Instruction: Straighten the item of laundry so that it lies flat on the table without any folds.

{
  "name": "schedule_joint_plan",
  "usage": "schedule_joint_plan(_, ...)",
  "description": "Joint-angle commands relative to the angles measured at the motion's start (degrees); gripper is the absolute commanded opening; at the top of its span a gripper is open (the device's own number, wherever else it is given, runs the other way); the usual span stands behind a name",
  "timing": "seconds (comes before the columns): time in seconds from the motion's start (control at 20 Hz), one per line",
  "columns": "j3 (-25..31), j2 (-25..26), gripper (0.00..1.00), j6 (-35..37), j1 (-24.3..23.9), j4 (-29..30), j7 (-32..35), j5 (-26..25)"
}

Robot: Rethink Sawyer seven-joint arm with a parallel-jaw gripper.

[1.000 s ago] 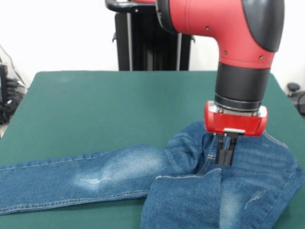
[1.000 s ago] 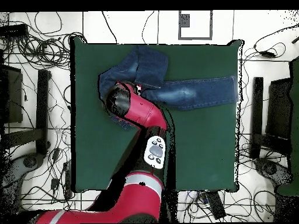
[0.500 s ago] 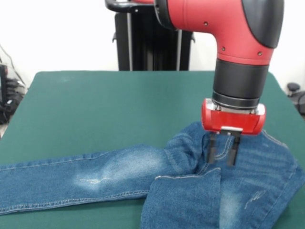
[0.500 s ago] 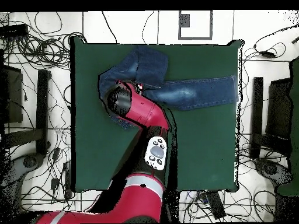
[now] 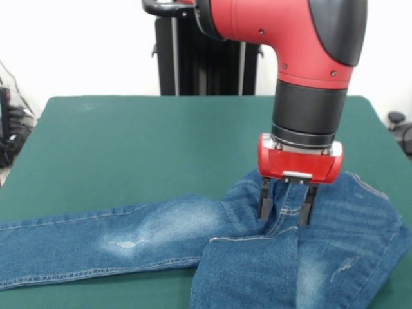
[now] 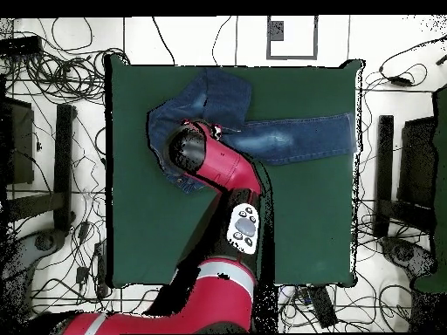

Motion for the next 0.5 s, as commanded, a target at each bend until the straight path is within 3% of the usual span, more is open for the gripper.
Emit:
schedule_joint_plan(0.05, 4.54, 0.55, 1.0, 2.06, 1.22, 3.36, 9.15, -4.05)
schedule_joint_plan(0.5, 2.17, 1.67, 1.0, 4.98, 3.12, -0.75, 9.3, -6.61)
